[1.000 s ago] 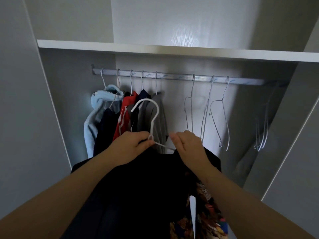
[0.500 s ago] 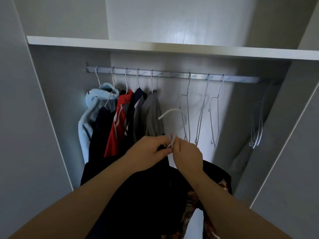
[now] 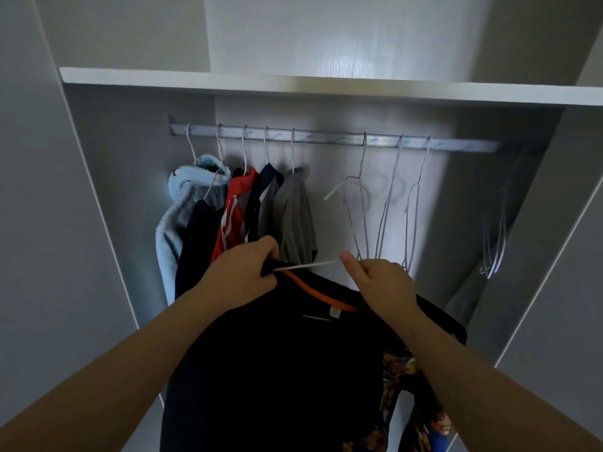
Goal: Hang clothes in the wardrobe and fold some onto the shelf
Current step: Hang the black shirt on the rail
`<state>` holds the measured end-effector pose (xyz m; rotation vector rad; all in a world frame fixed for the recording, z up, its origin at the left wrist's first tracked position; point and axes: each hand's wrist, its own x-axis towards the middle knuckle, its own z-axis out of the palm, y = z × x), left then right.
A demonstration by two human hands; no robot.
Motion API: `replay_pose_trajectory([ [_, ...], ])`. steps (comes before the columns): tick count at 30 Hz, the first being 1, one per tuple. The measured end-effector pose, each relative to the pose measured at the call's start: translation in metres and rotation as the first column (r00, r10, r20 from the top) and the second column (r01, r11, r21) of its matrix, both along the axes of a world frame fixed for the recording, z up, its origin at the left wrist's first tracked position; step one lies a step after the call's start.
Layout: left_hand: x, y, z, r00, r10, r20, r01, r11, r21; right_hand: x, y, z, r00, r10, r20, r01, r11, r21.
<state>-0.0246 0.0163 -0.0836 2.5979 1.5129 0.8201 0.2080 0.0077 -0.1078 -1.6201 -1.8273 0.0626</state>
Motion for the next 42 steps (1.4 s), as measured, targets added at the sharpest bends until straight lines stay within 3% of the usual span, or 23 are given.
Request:
replay_pose_trajectory([
  [2,-0.007,0.002,0.001,0.989,0.073,-0.129,-0.067,0.997,0.047,0.002,0.0,-0.005,1.0,-0.014,0.005,0.015,1.0,-0.018],
  [4,-0.008,0.002,0.001,0.982,0.128,-0.14,-0.135,0.99,-0.048,-0.001,0.0,-0.011,0.998,-0.034,0.045,0.036,0.999,-0.035],
  [8,0.001,0.001,-0.003,0.958,0.282,-0.048,-0.286,0.951,-0.12,-0.01,-0.001,-0.015,0.994,-0.054,0.096,0.057,0.998,-0.022],
  [10,0.011,-0.001,-0.003,0.936,0.343,0.081,-0.332,0.935,-0.122,-0.014,-0.001,-0.014,0.993,-0.046,0.109,0.046,0.999,0.003],
  [13,0.033,-0.003,0.001,0.875,0.233,0.425,-0.137,0.96,-0.244,-0.02,-0.002,-0.015,0.996,0.008,0.092,-0.007,1.0,-0.015],
  [14,0.039,-0.004,0.002,0.886,0.13,0.445,-0.025,0.972,-0.236,-0.021,-0.003,-0.015,0.997,0.021,0.069,-0.019,1.0,-0.02],
  [15,0.042,-0.004,0.004,0.923,0.011,0.385,0.077,0.974,-0.213,-0.021,-0.004,-0.015,0.999,0.021,0.043,-0.02,1.0,-0.018],
  [17,0.044,-0.005,0.001,0.982,-0.137,0.129,0.165,0.957,-0.24,-0.017,-0.006,-0.013,1.0,0.005,-0.004,-0.005,1.0,0.0],
  [19,0.042,-0.005,-0.005,0.988,-0.145,-0.045,0.134,0.973,-0.188,-0.011,-0.008,-0.011,0.999,0.029,-0.029,-0.027,0.999,0.039],
  [23,0.041,-0.002,-0.009,0.996,-0.082,0.026,0.081,0.996,0.028,0.001,-0.013,-0.009,0.993,0.115,0.03,-0.119,0.969,0.216],
  [25,0.034,0.003,-0.006,0.994,-0.04,0.104,0.033,0.997,0.067,0.018,-0.01,-0.011,0.993,-0.026,0.112,-0.005,0.963,0.269],
  [28,0.027,0.005,0.0,0.965,0.017,0.26,-0.048,0.993,0.113,0.042,-0.01,-0.017,0.963,-0.204,0.174,0.172,0.968,0.183],
  [31,0.03,0.008,0.006,0.962,0.022,0.273,-0.076,0.979,0.189,0.047,-0.012,-0.018,0.954,-0.276,0.12,0.238,0.936,0.259],
  [34,0.031,0.009,0.01,0.974,-0.018,0.224,-0.017,0.988,0.155,0.058,-0.001,-0.012,0.919,-0.332,0.213,0.333,0.942,0.033],
  [37,0.031,0.006,0.008,0.945,-0.112,0.307,0.093,0.993,0.077,0.076,0.004,0.0,0.915,-0.339,0.218,0.385,0.895,-0.226],
  [40,0.035,0.004,0.004,0.912,-0.158,0.378,0.166,0.986,0.012,0.08,-0.001,0.002,0.914,-0.262,0.31,0.342,0.909,-0.24],
  [42,0.039,0.005,0.002,0.899,-0.146,0.413,0.158,0.987,0.006,0.071,-0.006,0.001,0.959,-0.17,0.229,0.215,0.957,-0.194],
])
